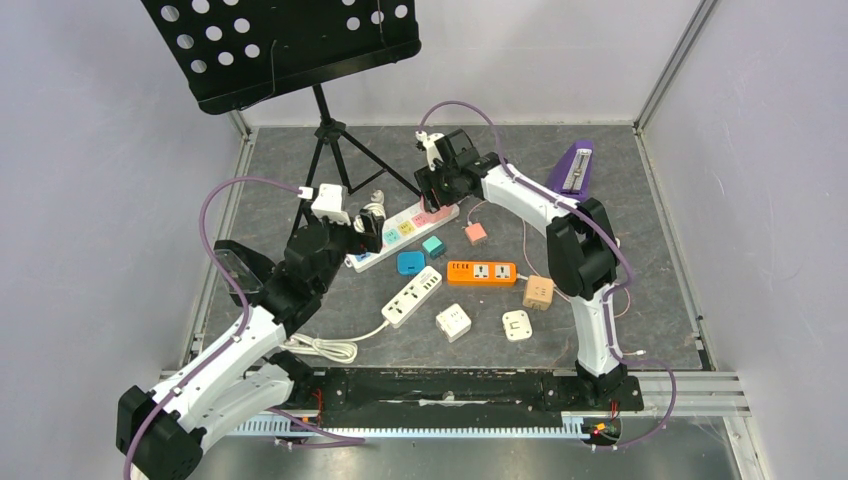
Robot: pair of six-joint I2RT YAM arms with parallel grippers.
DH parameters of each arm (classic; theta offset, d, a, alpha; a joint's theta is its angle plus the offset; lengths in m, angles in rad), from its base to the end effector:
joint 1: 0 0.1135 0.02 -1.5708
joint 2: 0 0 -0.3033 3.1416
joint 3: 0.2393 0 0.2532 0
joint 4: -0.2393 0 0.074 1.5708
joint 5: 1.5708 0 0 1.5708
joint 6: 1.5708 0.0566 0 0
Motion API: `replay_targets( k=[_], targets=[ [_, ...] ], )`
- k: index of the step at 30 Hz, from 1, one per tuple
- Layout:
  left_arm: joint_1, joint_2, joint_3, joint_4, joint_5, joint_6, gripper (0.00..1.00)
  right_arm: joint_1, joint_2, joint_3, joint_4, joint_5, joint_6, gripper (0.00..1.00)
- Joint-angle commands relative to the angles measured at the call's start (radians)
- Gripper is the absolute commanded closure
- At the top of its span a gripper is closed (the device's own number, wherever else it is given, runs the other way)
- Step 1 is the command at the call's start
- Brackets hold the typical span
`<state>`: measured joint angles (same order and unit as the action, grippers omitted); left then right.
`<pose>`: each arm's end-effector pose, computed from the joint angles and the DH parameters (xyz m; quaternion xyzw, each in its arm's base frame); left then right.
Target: Insert the plug
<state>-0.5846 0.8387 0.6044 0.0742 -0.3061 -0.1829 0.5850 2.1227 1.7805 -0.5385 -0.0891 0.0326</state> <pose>0.1735 -0.0944 0.3200 0.0533 0.7571 -0.1323 0.6376 0.4257 0.2880 0.2452 -0.2709 0.9004 0.1426 0.3092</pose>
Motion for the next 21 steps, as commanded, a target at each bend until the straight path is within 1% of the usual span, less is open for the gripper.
replay_targets(
  k=[1, 5, 10, 17, 21],
  targets=[
    [0.0, -0.01, 0.0, 0.013, -0.012, -0.067, 0.07, 0.0, -0.042, -0.02, 0.07, 0.007, -0.023, 1.0],
    [0.001, -0.011, -0.001, 0.013, -0.013, -0.064, 0.07, 0.0, -0.033, -0.042, 0.115, 0.0, -0.059, 1.0],
    [0.001, -0.013, 0.002, 0.013, -0.018, -0.056, 0.07, 0.001, -0.029, -0.051, 0.103, 0.019, -0.082, 1.0],
    [0.0, -0.015, -0.006, 0.012, -0.024, -0.059, 0.07, 0.001, -0.034, -0.049, 0.04, 0.062, -0.125, 1.0],
    [0.001, -0.013, -0.003, 0.012, -0.027, -0.056, 0.07, 0.001, -0.034, -0.031, -0.002, 0.033, -0.132, 1.0]
  ],
)
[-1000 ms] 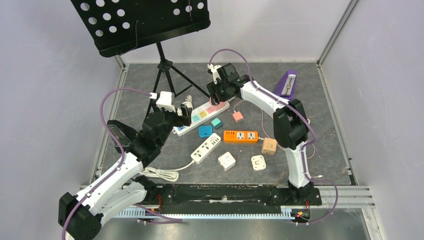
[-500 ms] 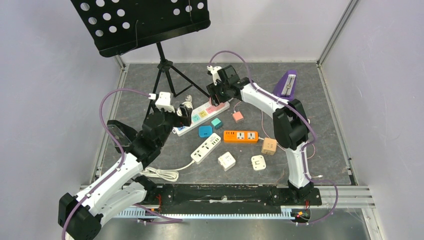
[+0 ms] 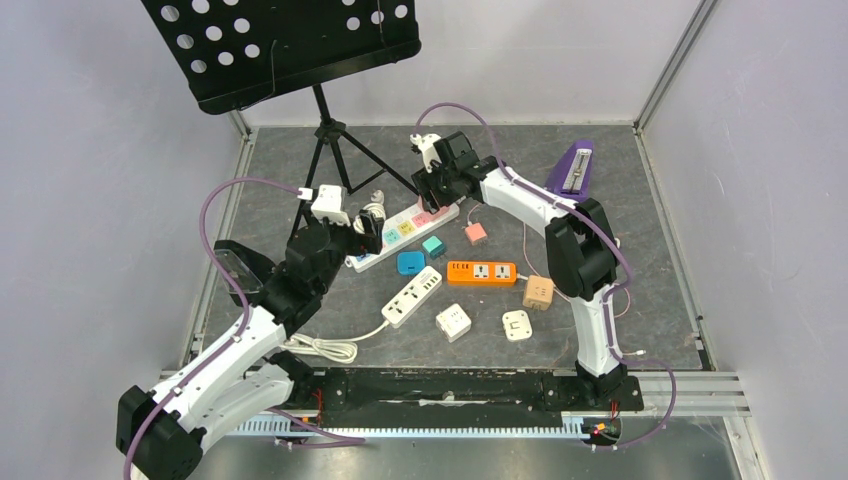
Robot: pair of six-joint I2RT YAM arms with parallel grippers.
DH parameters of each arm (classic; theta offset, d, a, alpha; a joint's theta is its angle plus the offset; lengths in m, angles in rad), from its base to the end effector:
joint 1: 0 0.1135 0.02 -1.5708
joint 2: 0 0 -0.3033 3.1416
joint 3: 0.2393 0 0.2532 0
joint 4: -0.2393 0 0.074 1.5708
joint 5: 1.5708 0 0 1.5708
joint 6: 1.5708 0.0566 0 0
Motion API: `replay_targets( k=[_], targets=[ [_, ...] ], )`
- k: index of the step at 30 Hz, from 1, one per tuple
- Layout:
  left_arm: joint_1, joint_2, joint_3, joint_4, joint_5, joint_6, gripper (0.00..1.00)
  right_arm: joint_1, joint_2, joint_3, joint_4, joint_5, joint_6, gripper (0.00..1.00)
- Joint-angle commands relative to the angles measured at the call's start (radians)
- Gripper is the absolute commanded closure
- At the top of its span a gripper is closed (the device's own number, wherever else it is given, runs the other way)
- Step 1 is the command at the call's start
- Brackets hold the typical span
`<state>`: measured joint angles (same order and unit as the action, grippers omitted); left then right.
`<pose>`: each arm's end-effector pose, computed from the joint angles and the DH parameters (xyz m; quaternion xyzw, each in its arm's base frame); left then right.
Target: Insert the plug
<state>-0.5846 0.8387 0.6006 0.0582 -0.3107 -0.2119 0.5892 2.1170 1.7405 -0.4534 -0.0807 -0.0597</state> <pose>0.1732 -0.0939 0.3165 0.0431 0.7638 -0.1360 0.6295 0.4268 0.2907 0.2418 -0.3108 0.8782 0.1309 0.3393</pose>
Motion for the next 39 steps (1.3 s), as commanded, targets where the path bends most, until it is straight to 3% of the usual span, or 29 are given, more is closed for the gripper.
replay_targets(
  k=[1, 15, 25, 39],
  targets=[
    [0.001, -0.011, -0.001, 0.028, -0.024, -0.028, 0.08, -0.004, -0.027, 0.016, -0.098, 0.016, -0.041, 1.0],
    [0.001, -0.002, 0.0, 0.022, -0.018, -0.037, 0.07, -0.003, -0.001, 0.04, -0.128, 0.045, -0.052, 1.0],
    [0.0, -0.009, -0.004, 0.014, -0.014, -0.043, 0.08, -0.051, 0.023, 0.026, -0.129, -0.12, -0.03, 1.0],
    [0.0, -0.043, -0.037, 0.009, -0.031, -0.06, 0.08, -0.053, 0.041, 0.011, -0.095, -0.18, -0.033, 1.0]
  ],
)
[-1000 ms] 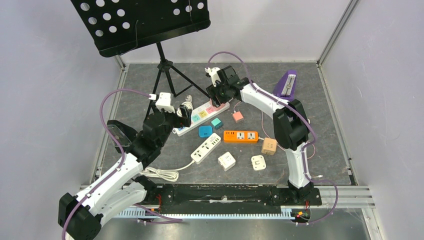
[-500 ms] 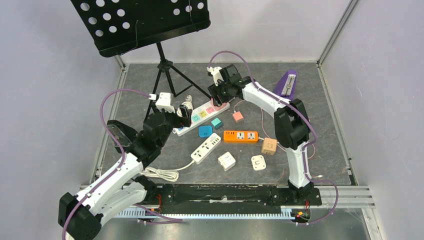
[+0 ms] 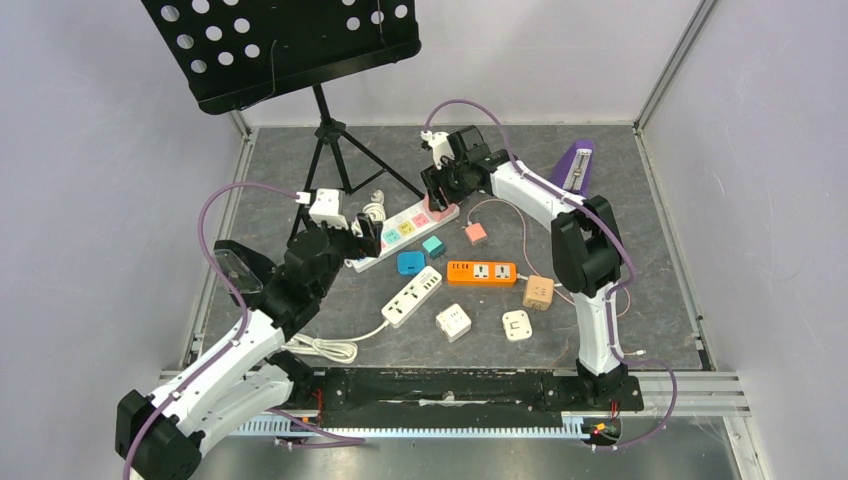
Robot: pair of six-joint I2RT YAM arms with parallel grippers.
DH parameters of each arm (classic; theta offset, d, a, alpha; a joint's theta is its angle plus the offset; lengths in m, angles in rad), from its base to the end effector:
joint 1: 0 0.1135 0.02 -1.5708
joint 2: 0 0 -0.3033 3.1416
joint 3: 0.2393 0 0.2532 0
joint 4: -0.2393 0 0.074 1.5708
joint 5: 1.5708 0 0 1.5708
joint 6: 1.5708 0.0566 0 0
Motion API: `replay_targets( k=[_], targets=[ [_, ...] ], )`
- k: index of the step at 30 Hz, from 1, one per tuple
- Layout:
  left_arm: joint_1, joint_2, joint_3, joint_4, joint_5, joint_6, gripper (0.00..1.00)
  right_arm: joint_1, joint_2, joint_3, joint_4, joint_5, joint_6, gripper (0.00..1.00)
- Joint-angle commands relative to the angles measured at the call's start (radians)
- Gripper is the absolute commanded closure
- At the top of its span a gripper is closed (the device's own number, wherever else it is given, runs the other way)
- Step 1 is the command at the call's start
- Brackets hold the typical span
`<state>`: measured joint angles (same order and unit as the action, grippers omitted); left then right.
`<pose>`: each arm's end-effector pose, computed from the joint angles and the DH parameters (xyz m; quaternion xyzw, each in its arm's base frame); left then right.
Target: Insert the plug
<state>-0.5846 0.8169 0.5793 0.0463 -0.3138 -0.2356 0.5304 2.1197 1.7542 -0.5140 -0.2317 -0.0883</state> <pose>0.1690 -0.0909 0.3107 0.0344 0.7676 -0.1401 0.6245 0.4348 0.2701 0.2409 -0.3218 0.8783 0.1799 0.3045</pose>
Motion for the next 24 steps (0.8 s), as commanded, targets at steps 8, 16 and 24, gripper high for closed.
replay_targets(
  k=[8, 16, 24],
  targets=[
    [0.001, -0.016, -0.019, 0.021, -0.037, -0.037, 0.08, 0.034, 0.041, -0.013, -0.003, 0.081, -0.01, 1.0],
    [0.0, -0.012, -0.019, 0.02, -0.042, -0.037, 0.08, 0.043, 0.034, -0.031, -0.003, 0.225, -0.003, 1.0],
    [0.001, -0.005, -0.018, 0.02, -0.049, -0.034, 0.08, 0.044, 0.029, -0.017, -0.048, 0.239, -0.003, 1.0]
  ],
)
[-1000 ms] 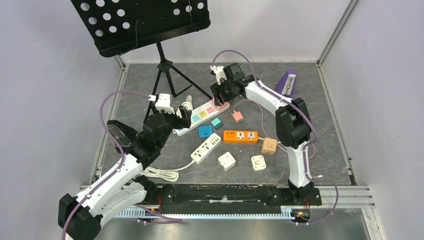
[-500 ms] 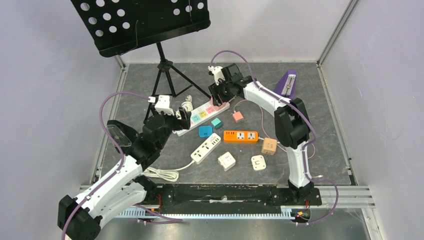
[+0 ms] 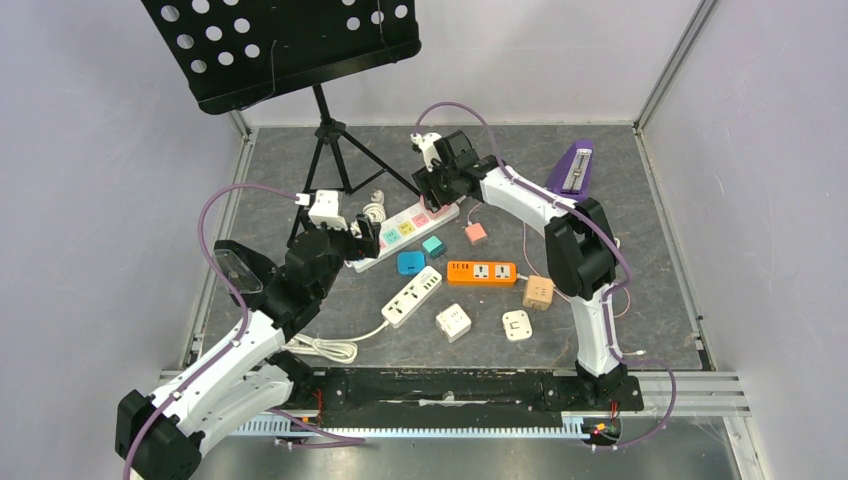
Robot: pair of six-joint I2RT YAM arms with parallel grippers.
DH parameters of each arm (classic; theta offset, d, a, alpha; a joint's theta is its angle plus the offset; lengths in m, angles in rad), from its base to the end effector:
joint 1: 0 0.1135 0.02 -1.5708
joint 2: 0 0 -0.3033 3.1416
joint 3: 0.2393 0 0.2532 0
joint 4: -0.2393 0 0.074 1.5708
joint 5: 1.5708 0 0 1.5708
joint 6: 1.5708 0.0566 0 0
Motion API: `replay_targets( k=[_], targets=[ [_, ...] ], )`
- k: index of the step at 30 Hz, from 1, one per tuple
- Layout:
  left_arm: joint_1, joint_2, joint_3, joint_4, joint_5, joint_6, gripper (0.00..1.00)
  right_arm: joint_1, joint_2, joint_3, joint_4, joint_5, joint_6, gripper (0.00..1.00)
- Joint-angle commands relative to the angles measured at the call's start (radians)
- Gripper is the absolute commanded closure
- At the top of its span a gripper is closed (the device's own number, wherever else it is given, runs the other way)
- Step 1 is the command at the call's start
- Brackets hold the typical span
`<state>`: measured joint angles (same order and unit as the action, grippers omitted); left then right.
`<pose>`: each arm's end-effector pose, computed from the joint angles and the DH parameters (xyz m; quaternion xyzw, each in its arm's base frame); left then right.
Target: Insert the plug
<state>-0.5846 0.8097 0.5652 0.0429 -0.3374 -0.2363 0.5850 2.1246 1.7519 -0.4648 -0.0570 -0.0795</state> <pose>0.1678 -0.0886 0.3063 0.0278 0.7705 -0.1295 0.6235 0.4299 0.2886 0.2408 -0.3140 0.8788 0.1154 0.3403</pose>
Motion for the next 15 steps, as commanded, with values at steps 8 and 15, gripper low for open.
replay_targets(
  k=[8, 15],
  targets=[
    [0.0, 0.016, -0.005, 0.008, -0.035, -0.054, 0.08, -0.026, 0.015, -0.016, -0.133, -0.086, -0.025, 1.0],
    [0.001, 0.011, -0.007, 0.002, -0.044, -0.052, 0.08, -0.026, 0.033, -0.007, -0.162, -0.106, -0.031, 1.0]
  ],
)
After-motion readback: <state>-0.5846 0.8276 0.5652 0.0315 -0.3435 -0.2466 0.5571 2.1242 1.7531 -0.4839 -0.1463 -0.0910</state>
